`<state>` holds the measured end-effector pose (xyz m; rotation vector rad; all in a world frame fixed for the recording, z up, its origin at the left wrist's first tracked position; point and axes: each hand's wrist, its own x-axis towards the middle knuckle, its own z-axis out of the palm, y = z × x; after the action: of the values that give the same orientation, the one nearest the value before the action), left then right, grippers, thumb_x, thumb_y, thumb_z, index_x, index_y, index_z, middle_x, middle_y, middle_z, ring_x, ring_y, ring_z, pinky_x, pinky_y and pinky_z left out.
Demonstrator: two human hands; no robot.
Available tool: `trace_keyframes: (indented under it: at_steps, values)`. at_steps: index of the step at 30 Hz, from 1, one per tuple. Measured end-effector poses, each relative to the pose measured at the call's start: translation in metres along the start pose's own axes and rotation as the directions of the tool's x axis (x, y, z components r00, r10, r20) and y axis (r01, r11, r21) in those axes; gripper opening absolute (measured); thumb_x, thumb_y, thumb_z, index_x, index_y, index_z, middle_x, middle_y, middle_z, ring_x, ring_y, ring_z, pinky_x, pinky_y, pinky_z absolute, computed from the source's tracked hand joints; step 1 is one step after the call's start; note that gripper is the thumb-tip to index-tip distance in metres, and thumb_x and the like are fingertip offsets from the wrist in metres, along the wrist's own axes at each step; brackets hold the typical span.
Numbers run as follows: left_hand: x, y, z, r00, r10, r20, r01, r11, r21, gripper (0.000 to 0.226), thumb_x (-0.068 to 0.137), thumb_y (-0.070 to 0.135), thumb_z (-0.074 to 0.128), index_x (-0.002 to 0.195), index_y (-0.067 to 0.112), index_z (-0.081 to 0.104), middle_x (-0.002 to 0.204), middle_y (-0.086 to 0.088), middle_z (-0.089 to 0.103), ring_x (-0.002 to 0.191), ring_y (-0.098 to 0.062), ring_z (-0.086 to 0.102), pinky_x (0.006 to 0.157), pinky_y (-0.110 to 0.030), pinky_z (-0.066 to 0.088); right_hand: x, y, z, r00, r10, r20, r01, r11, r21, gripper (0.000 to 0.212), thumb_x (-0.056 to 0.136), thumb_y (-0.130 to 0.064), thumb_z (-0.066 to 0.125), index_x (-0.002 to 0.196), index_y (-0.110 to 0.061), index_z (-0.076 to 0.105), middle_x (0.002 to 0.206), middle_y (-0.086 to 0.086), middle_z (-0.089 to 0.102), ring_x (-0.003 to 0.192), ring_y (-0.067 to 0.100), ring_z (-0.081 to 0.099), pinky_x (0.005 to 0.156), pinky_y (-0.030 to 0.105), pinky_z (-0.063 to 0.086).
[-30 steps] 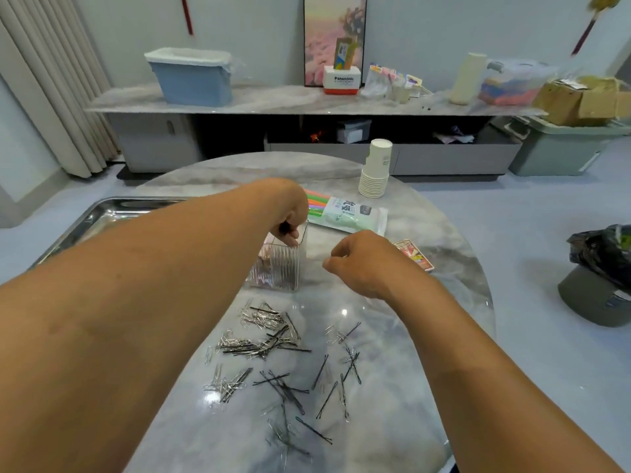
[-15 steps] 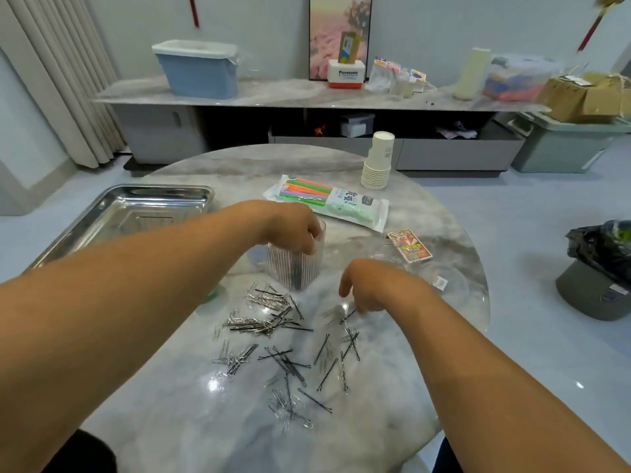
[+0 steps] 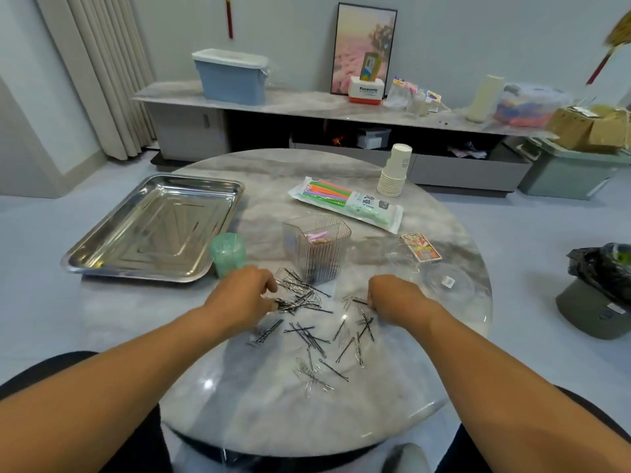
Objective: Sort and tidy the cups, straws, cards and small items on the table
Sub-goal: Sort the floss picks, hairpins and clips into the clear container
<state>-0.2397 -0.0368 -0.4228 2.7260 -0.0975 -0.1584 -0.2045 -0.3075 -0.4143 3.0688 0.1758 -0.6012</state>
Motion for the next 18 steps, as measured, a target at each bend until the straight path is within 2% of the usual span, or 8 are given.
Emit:
trace_keyframes:
  at_steps: [3,5,7,10,12,14,16,18]
  values:
    - [-0.008,-0.011,0.011,0.998,-0.037,0.059,0.033,0.997,0.063,0.047,0.081,0.034,0.083,0.124,0.023,0.065,0.121,-0.002,0.06,0.11,-0.022,0.059,0.088,-0.034,0.049,-0.002,-0.002,0.001,1.0,0.021,-0.015,-0.02,0.998,0.064,0.019,0.09,-0.004,0.068,0.108,-0.008,0.07,0.112,0.01,0.07,0.103,0.029,0.068,0.087,0.035,0.057]
    - [-0.011,-0.013,0.013,0.995,-0.066,0.079,0.064,0.998,0.024,0.042,0.08,0.034,0.084,0.118,0.024,0.067,0.116,0.0,0.063,0.106,-0.021,0.061,0.086,-0.034,0.051,-0.004,-0.001,0.001,0.999,0.021,-0.027,-0.017,0.991,0.13,0.015,0.09,-0.008,0.071,0.105,-0.005,0.074,0.109,0.013,0.073,0.102,0.03,0.069,0.088,0.036,0.058]
    - [-0.014,-0.016,0.016,0.99,-0.094,0.107,0.096,0.995,-0.021,0.026,0.081,0.033,0.083,0.1,0.025,0.068,0.101,0.004,0.067,0.093,-0.018,0.063,0.078,-0.032,0.051,-0.007,0.0,0.001,1.0,0.015,-0.015,-0.012,0.986,0.164,0.011,0.09,-0.007,0.072,0.099,-0.004,0.076,0.106,0.014,0.075,0.099,0.029,0.07,0.087,0.036,0.058]
    - [-0.019,-0.018,0.017,0.987,-0.076,0.143,0.082,0.996,-0.035,0.012,0.085,0.03,0.08,0.084,0.027,0.068,0.083,0.01,0.065,0.082,-0.013,0.062,0.067,-0.027,0.046,-0.012,0.0,0.003,0.999,-0.017,0.034,0.012,0.987,0.159,0.012,0.091,-0.003,0.066,0.097,0.002,0.075,0.103,0.019,0.074,0.082,0.025,0.065,0.074,0.034,0.054]
    - [-0.022,-0.016,0.017,0.986,-0.038,0.161,0.045,0.998,-0.038,0.009,0.087,0.027,0.076,0.083,0.028,0.069,0.079,0.011,0.064,0.078,-0.011,0.06,0.065,-0.025,0.043,-0.019,-0.002,0.004,0.998,-0.033,0.05,0.027,0.993,0.115,0.015,0.091,-0.001,0.058,0.094,0.005,0.071,0.099,0.022,0.073,0.075,0.024,0.055,0.066,0.033,0.047]
    - [-0.025,-0.012,0.016,0.987,-0.018,0.158,0.022,0.999,-0.027,0.005,0.09,0.029,0.073,0.086,0.029,0.069,0.082,0.01,0.066,0.079,-0.013,0.06,0.064,-0.026,0.041,-0.026,-0.004,0.005,0.997,-0.041,0.06,0.039,0.998,0.042,0.016,0.089,-0.001,0.053,0.075,-0.002,0.062,0.081,0.016,0.066,0.069,0.025,0.051,0.06,0.03,0.043]
    - [-0.028,-0.01,0.016,0.99,-0.01,0.141,0.013,1.0,-0.025,0.012,0.086,0.038,0.075,0.09,0.028,0.07,0.084,0.01,0.067,0.08,-0.013,0.062,0.063,-0.026,0.043,-0.034,-0.005,0.004,0.997,-0.039,0.067,0.039,0.999,0.003,0.022,0.085,-0.005,0.055,0.063,-0.009,0.053,0.067,0.008,0.055,0.061,0.025,0.05,0.053,0.027,0.041]
    - [-0.031,-0.008,0.018,0.991,-0.005,0.135,0.004,1.0,0.006,0.02,0.081,0.044,0.079,0.09,0.03,0.068,0.085,0.013,0.065,0.082,-0.011,0.063,0.063,-0.026,0.044,-0.041,-0.004,-0.001,0.997,-0.03,0.077,0.028,0.999,0.023,0.014,0.083,-0.009,0.061,0.071,-0.003,0.066,0.072,0.01,0.066,0.064,0.028,0.06,0.058,0.031,0.051]
